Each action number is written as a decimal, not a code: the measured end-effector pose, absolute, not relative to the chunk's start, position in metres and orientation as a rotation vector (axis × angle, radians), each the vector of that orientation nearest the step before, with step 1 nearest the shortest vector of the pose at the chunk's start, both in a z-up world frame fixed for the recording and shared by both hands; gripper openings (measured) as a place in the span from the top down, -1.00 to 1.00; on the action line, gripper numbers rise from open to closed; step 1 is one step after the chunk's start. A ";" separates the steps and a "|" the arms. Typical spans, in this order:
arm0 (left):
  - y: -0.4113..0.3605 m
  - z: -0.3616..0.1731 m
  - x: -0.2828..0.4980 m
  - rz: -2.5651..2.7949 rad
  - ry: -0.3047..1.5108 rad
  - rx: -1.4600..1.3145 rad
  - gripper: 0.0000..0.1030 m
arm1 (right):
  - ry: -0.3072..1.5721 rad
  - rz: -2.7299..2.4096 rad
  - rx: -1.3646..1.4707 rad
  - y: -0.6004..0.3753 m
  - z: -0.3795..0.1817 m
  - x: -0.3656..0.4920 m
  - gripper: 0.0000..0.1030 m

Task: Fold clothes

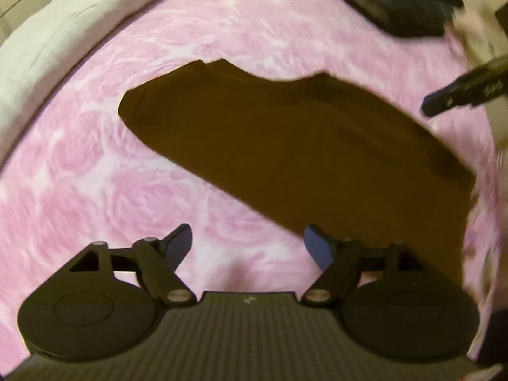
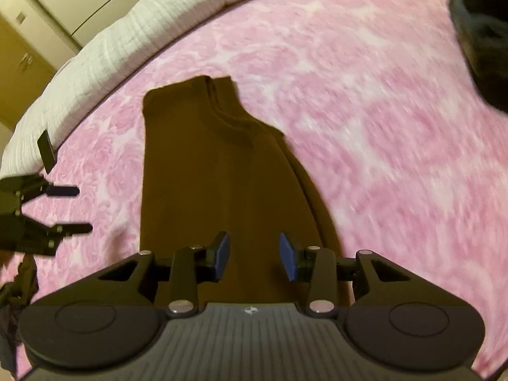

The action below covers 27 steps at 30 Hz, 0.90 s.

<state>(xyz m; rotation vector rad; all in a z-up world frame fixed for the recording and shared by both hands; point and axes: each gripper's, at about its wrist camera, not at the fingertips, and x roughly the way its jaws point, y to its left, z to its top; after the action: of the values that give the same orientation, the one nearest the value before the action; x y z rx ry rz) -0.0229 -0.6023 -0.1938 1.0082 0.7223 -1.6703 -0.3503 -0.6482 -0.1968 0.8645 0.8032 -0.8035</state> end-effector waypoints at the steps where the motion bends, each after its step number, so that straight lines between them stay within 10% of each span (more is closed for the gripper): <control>1: -0.599 -0.198 -0.023 -1.661 0.755 0.966 -0.52 | 0.814 -0.797 0.839 -0.652 -0.193 -0.343 0.25; 13: -0.594 -0.223 -0.073 -1.601 0.914 0.832 -0.62 | 0.915 -0.652 0.671 -0.746 -0.236 -0.288 0.18; 16: -0.600 -0.226 -0.099 -1.592 0.914 0.846 -0.62 | 0.922 -0.590 0.717 -0.767 -0.263 -0.287 0.67; 19: -0.607 -0.228 -0.136 -1.622 0.900 0.881 -0.62 | 0.928 -0.580 0.770 -0.784 -0.273 -0.309 0.75; 27: -0.615 -0.250 -0.252 -1.848 0.969 0.973 -0.62 | 0.892 -0.516 0.809 -0.812 -0.264 -0.355 0.52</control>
<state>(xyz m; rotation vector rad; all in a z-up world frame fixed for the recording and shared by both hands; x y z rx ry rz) -0.2517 -0.6151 -0.2495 0.9735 0.9695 -1.8480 -0.3549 -0.8121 -0.2640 0.8094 0.8915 -0.5159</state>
